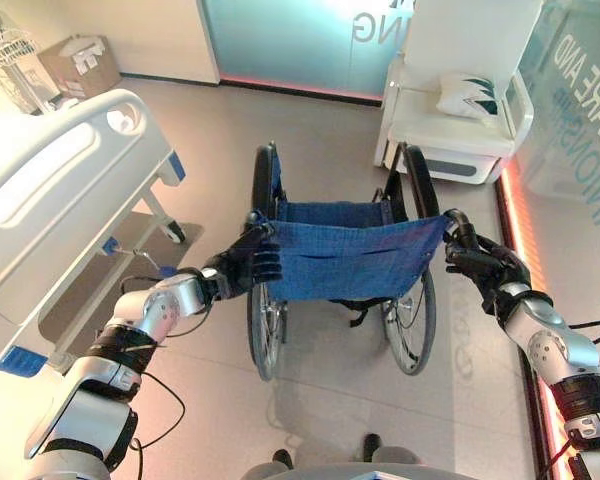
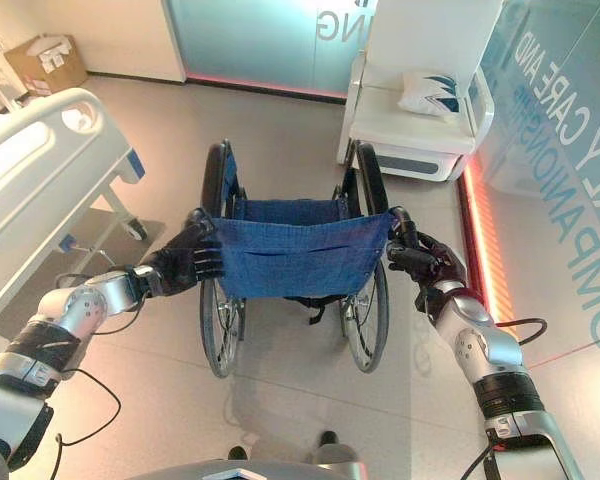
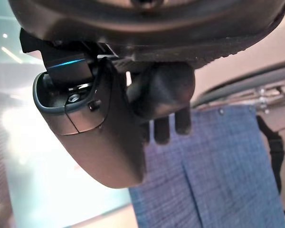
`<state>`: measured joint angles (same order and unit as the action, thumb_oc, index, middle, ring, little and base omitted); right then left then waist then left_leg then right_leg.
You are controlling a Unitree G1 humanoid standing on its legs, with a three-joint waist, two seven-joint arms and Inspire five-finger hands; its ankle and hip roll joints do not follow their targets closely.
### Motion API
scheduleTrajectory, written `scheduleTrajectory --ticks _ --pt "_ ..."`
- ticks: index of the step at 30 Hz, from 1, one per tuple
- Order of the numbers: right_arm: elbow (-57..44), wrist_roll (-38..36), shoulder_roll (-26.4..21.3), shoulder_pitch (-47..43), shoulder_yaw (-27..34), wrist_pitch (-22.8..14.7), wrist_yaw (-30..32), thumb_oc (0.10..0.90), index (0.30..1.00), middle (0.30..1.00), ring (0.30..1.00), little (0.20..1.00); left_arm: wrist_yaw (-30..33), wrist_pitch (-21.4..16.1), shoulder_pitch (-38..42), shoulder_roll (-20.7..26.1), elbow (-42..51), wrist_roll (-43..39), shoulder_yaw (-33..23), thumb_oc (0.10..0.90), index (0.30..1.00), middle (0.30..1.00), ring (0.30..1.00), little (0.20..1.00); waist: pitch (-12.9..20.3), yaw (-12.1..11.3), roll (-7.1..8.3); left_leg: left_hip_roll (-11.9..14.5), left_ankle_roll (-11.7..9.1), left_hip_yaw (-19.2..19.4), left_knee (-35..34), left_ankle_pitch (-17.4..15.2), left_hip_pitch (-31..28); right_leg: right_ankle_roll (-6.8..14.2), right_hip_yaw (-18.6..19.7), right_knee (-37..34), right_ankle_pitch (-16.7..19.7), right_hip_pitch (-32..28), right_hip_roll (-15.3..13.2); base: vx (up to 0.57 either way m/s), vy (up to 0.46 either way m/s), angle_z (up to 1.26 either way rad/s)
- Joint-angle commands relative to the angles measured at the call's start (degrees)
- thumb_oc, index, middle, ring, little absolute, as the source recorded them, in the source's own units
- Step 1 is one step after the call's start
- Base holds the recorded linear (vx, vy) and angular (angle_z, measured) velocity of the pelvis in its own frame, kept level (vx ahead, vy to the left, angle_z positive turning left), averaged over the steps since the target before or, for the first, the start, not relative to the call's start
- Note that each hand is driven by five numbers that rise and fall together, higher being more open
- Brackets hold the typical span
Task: Push the wheelchair next to the bed
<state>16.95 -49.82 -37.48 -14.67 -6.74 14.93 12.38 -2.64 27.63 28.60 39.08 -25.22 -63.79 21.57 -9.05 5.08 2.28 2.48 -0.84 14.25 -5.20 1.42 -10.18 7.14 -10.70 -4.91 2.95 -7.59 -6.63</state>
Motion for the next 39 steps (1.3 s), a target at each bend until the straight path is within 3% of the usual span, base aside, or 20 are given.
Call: scheduleTrajectory --ticks 1,8,10,19,25,28,29,33,36,37,38,39 --pt "-5.26 0.11 5.87 -1.44 -7.83 -0.58 -3.79 0.400 0.300 0.300 0.300 0.300 0.48 -13.04 3.42 -18.07 8.46 -1.20 5.14 0.400 0.300 0.300 0.300 0.300 1.31 1.50 -0.90 -2.28 1.41 2.37 0.32 -2.37 0.91 -0.19 -3.02 5.76 -2.85 2.46 3.08 0.01 0.001 0.05" --pt "-5.11 1.22 7.76 0.92 -7.26 -1.00 -4.17 0.400 0.300 0.300 0.300 0.300 2.84 -20.46 0.45 -17.91 15.02 2.62 2.86 0.400 0.300 0.300 0.300 0.300 1.88 -0.28 -0.45 -2.33 1.41 1.67 0.25 -2.30 0.97 -0.29 -4.47 6.15 -3.20 2.12 2.90 0.00 0.003 0.01" --pt "-4.83 1.54 8.18 1.27 -7.25 -1.07 -4.35 0.400 0.300 0.300 0.300 0.300 4.51 -22.44 0.07 -17.59 16.32 6.96 2.57 0.400 0.300 0.300 0.300 0.300 1.79 -0.66 -0.32 -2.43 1.51 1.46 0.40 -2.38 0.78 -0.30 -4.90 6.65 -3.48 1.94 2.77 0.03 0.037 0.05" --pt "-4.33 0.61 8.99 0.67 -7.62 -2.65 -5.72 0.400 0.300 0.300 0.300 0.300 10.04 -26.71 -0.47 -16.31 17.59 16.74 0.93 0.400 0.300 0.300 0.300 0.300 1.36 -1.60 -0.11 -3.55 2.54 0.51 3.19 -4.11 0.48 0.13 -4.71 9.98 -4.64 2.42 1.50 0.03 0.061 0.01" --pt "-4.07 -0.82 10.43 -2.03 -8.06 -4.21 -6.05 0.400 0.300 0.300 0.300 0.300 10.90 -26.78 0.03 -16.01 17.04 14.80 -0.48 0.400 0.300 0.300 0.300 0.300 -0.70 -2.26 -0.26 -4.82 4.28 -0.76 11.07 -7.29 2.65 0.88 -2.70 19.13 -4.31 5.74 -1.58 0.04 0.114 -0.17" --pt "-3.29 -0.92 10.93 -3.45 -7.94 -4.31 -5.78 0.400 0.300 0.300 0.300 0.300 10.77 -26.82 0.70 -15.97 15.93 13.97 -1.08 0.400 0.300 0.300 0.300 0.300 -1.07 -2.27 -0.63 -5.48 4.83 -1.65 12.76 -8.15 3.14 0.83 -0.60 24.28 -1.68 7.64 -3.29 0.08 0.148 -0.07" --pt "-3.25 -0.64 10.97 -3.87 -7.88 -3.99 -5.66 0.400 0.300 0.300 0.300 0.300 11.09 -26.64 0.83 -16.17 15.40 14.07 -1.40 0.400 0.300 0.300 0.300 0.300 -1.05 -2.04 -1.18 -5.69 5.11 -2.13 12.79 -8.29 3.06 0.56 1.16 28.72 0.71 9.25 -4.09 0.11 0.162 -0.05" --pt "-2.64 -0.54 9.97 -4.93 -7.93 -3.51 -5.94 0.400 0.300 0.300 0.300 0.300 11.54 -26.63 1.22 -16.27 13.28 14.11 -1.89 0.400 0.300 0.300 0.300 0.300 -0.82 -1.56 -2.21 -5.91 5.34 -3.45 12.98 -8.56 2.53 0.15 3.70 37.28 3.54 12.85 -3.95 0.14 0.112 0.04" --pt "-1.71 -0.67 9.33 -6.40 -8.42 -3.06 -6.87 0.400 0.300 0.300 0.300 0.300 11.92 -27.27 1.44 -16.61 11.27 14.25 -2.79 0.400 0.300 0.300 0.300 0.300 -0.29 -1.48 -1.91 -6.46 5.41 -3.27 12.83 -9.17 1.61 0.03 2.02 33.73 5.41 14.61 -4.58 0.24 -0.033 0.03" --pt "-1.08 -0.57 9.06 -7.28 -8.55 -3.08 -7.61 0.400 0.300 0.300 0.300 0.300 12.46 -28.24 1.18 -16.95 10.41 14.58 -3.23 0.400 0.300 0.300 0.300 0.300 -0.27 -1.15 -1.20 -7.35 5.03 -3.78 12.81 -10.08 0.45 0.31 0.57 27.11 5.19 15.34 -4.07 0.23 -0.096 -0.12" --pt "-1.05 -0.57 9.04 -7.28 -8.57 -3.09 -7.63 0.400 0.300 0.300 0.300 0.300 12.45 -28.26 1.16 -16.98 10.41 14.58 -3.24 0.400 0.300 0.300 0.300 0.300 -0.46 -1.06 -1.29 -7.27 5.02 -3.89 12.87 -10.31 0.17 0.35 0.46 27.22 4.96 15.05 -4.03 0.38 -0.209 -0.13" --pt "-1.21 -0.89 8.46 -7.95 -8.59 -2.99 -8.12 0.400 0.300 0.300 0.300 0.300 12.78 -29.30 0.49 -16.62 10.29 14.37 -3.43 0.400 0.300 0.300 0.300 0.300 -0.38 -0.49 -0.04 -8.86 4.70 -4.64 13.31 -12.06 -0.93 1.37 -0.75 18.38 6.45 17.55 -3.12 0.30 -0.179 -0.11"
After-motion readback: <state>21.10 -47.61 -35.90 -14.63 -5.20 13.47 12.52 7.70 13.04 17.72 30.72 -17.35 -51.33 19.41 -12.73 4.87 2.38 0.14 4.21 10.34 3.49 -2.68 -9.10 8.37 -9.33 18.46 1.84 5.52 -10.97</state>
